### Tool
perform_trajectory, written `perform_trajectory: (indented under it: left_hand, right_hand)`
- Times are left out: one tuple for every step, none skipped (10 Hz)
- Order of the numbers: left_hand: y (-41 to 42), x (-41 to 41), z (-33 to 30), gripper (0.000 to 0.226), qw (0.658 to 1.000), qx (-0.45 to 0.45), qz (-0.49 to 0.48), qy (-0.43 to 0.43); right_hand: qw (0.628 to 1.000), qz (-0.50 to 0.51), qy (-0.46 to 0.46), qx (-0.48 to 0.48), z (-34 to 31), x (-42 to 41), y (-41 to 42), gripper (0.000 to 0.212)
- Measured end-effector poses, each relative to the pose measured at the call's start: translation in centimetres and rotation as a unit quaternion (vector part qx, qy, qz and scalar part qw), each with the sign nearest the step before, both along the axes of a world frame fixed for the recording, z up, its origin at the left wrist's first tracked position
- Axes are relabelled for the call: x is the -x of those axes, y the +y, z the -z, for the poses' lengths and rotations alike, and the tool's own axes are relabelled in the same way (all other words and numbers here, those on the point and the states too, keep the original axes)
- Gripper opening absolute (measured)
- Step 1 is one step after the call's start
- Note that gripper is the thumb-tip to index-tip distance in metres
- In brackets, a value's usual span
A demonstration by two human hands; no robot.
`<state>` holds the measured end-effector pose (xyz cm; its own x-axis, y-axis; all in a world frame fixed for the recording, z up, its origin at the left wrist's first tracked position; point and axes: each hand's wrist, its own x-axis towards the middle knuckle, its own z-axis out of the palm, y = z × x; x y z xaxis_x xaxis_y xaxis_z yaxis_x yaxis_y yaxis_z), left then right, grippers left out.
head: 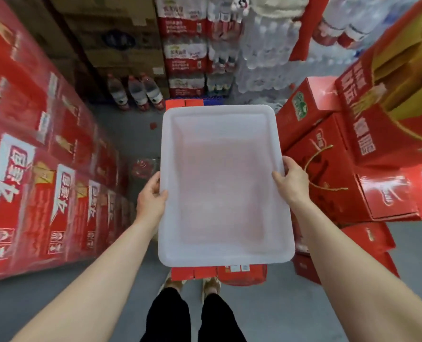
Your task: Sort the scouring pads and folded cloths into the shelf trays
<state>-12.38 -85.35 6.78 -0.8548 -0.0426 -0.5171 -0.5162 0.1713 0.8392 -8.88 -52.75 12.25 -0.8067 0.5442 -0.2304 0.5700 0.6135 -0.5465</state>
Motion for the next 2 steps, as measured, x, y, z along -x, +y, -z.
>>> perform_trajectory:
  left_hand:
    - [0.87, -0.6, 1.62, 0.056, 0.999, 0.02, -0.028, -0.02]
    - [1.06, -1.08, 2.08, 0.054, 0.999, 0.038, -0.029, -0.016]
  right_hand:
    - [0.999, -0.026, -0.025, 0.007, 2.17, 0.63, 0.8, 0.032]
    - [0.997, -0.056, -0.05, 0.008, 2.39, 0.98, 1.27, 0.039]
